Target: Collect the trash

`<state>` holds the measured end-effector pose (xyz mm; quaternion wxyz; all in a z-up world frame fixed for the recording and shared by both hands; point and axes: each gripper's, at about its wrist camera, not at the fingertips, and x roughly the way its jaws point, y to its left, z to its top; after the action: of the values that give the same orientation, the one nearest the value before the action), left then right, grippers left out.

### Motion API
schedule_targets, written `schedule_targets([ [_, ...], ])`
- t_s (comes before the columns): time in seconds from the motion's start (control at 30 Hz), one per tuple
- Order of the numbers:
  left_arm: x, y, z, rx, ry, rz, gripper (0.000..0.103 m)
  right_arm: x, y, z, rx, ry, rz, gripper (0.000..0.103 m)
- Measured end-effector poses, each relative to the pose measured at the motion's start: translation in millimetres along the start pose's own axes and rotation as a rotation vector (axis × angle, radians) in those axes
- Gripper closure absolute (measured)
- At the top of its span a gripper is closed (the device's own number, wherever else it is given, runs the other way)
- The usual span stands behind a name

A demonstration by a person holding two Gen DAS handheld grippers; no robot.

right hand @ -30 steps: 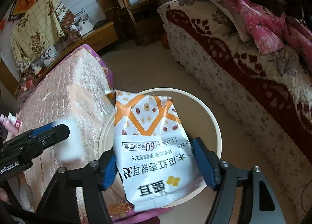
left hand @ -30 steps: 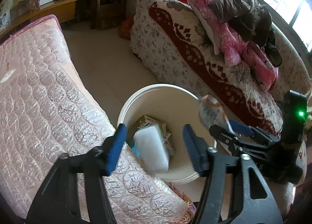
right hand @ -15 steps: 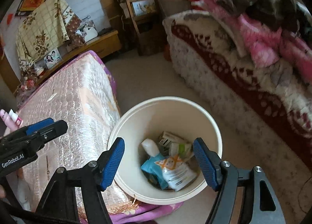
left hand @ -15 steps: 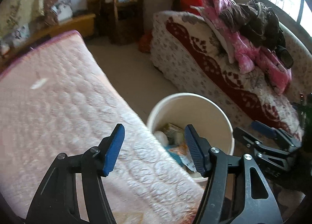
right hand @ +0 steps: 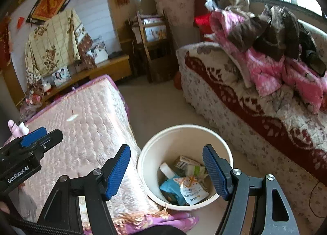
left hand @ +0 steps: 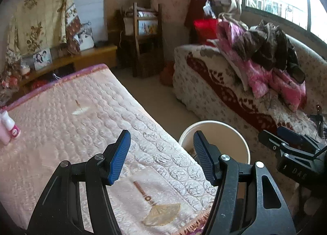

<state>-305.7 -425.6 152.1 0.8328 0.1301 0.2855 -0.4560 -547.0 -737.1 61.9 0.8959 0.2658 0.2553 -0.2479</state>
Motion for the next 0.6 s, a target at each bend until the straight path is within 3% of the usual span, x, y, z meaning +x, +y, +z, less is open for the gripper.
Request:
schedule_targets([
  [0.13, -26.3, 6.6, 0.7, -0.008, -0.066, 0.001, 0.04, -24.2, 10.3, 2.6, 0.006, -0.046, 0.012, 0.024],
  [0.4, -67.3, 15.6, 0.3, -0.02, -0.171, 0.018, 0.04, -66.3, 31.8, 9.5, -0.02, -0.148, 0.005, 0.023],
  [0.6, -76.5, 21.8, -0.9, -0.042, -0.193, 0.018, 0.04, -89.2, 43.1, 12.8, -0.03, -0.205, -0.006, 0.023],
])
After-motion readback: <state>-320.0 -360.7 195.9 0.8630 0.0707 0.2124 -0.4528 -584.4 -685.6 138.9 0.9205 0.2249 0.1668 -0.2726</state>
